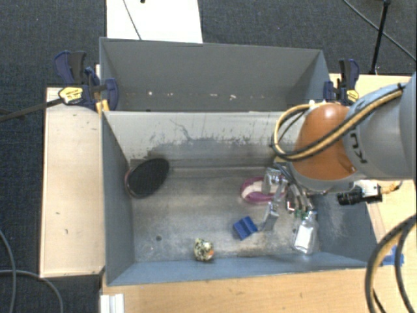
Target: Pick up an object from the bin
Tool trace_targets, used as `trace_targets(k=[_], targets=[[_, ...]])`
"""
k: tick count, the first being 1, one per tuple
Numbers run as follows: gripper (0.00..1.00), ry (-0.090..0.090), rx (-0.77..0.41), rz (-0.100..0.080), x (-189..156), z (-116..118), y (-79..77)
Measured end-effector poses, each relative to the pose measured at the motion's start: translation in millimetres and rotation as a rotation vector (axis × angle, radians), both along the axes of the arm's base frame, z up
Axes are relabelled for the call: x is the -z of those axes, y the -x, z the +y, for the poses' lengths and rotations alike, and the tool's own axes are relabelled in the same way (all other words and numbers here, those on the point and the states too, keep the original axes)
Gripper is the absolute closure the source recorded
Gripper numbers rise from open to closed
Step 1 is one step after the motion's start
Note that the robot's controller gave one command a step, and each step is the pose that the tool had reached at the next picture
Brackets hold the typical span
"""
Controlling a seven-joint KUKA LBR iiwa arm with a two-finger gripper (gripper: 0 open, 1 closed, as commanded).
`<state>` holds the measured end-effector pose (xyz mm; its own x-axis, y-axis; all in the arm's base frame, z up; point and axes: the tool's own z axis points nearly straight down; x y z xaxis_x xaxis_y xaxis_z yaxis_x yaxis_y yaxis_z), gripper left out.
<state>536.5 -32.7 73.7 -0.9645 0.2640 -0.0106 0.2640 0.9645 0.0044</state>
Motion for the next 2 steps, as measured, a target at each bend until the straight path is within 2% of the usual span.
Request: trace_targets(k=[1,2], targets=[[1.00,0.004,-0.002,-0.018,-4,-2,-4.5],[1.00,0.002,0.004,0.003,-106,-4,46.4]])
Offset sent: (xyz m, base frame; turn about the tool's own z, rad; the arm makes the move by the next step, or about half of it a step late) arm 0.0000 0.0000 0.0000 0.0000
